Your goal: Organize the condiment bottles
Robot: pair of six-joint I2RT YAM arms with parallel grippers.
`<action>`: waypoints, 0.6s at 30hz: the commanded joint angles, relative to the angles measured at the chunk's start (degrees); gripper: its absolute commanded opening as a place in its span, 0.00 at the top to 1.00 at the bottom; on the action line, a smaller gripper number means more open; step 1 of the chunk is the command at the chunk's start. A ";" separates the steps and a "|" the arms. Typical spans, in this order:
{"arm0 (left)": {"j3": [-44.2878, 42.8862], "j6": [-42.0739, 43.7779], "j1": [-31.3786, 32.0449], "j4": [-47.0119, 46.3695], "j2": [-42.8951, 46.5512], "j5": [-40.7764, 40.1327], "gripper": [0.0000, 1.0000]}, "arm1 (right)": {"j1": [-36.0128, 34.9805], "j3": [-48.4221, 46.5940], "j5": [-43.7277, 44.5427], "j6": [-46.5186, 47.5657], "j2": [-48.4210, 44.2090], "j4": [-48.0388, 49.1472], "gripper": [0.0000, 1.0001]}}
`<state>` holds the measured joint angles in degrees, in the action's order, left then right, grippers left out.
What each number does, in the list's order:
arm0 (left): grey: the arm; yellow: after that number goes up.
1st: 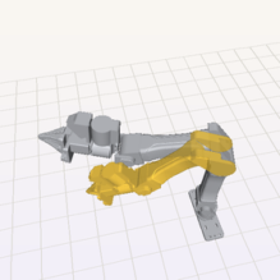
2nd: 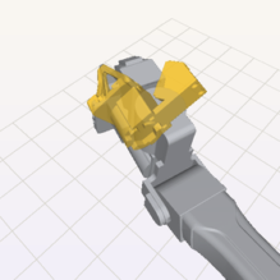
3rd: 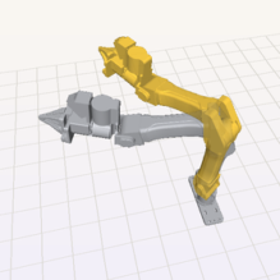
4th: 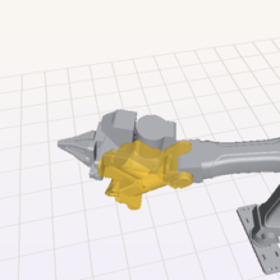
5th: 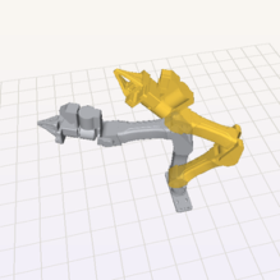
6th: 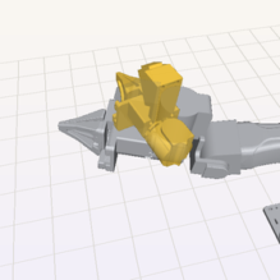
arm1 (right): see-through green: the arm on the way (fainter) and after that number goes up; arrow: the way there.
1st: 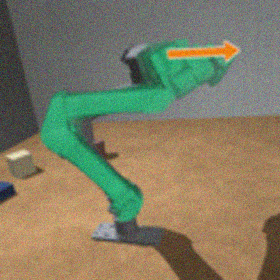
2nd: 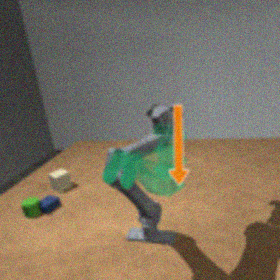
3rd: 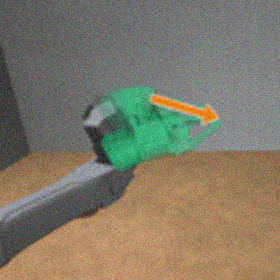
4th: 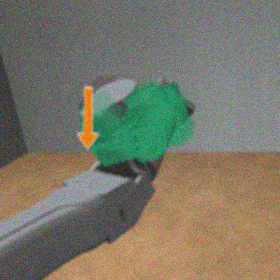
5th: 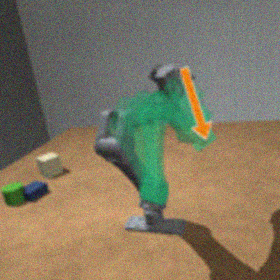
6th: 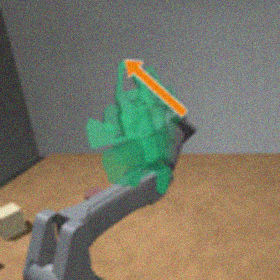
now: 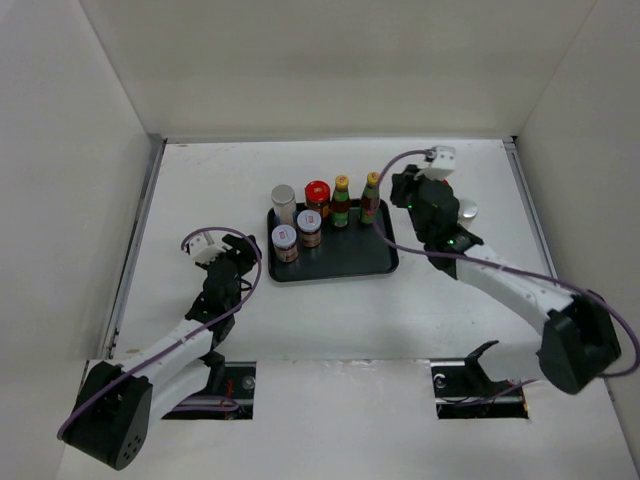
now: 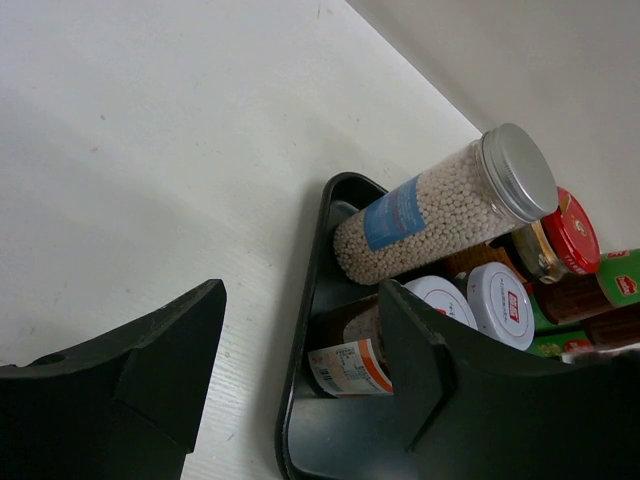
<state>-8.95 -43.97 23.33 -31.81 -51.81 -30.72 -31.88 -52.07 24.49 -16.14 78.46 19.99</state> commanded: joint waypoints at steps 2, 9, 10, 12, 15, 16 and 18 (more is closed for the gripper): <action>-0.10 -1.03 0.26 -3.34 0.93 0.40 0.39 | 4.23 5.65 11.42 -6.61 -11.98 0.68 0.78; -0.89 -1.47 1.49 -3.34 -1.01 0.57 0.39 | 12.85 7.78 24.02 -6.10 -16.68 -11.44 0.23; -0.81 -1.56 1.76 -3.34 -0.66 0.57 0.39 | 13.20 7.60 23.76 -6.01 -15.89 -12.94 0.15; -0.81 -1.56 1.93 -3.43 -0.40 0.57 0.39 | 13.64 7.69 21.93 -6.09 -14.48 -14.71 0.07; -0.72 -1.56 2.02 -3.43 -0.40 0.66 0.39 | 14.34 6.99 17.88 -6.71 -11.40 -17.17 0.00; -0.63 -1.56 2.11 -3.43 -0.31 0.75 0.39 | 14.43 7.07 17.79 -6.97 -10.96 -17.35 0.00; -0.63 -1.56 2.11 -3.43 -0.13 0.75 0.39 | 14.52 7.77 18.22 -7.76 -10.78 -17.26 0.00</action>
<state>-8.95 -44.84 25.17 -32.36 -52.77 -30.48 -17.93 -44.07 43.18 -22.57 68.10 4.40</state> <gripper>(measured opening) 0.607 0.998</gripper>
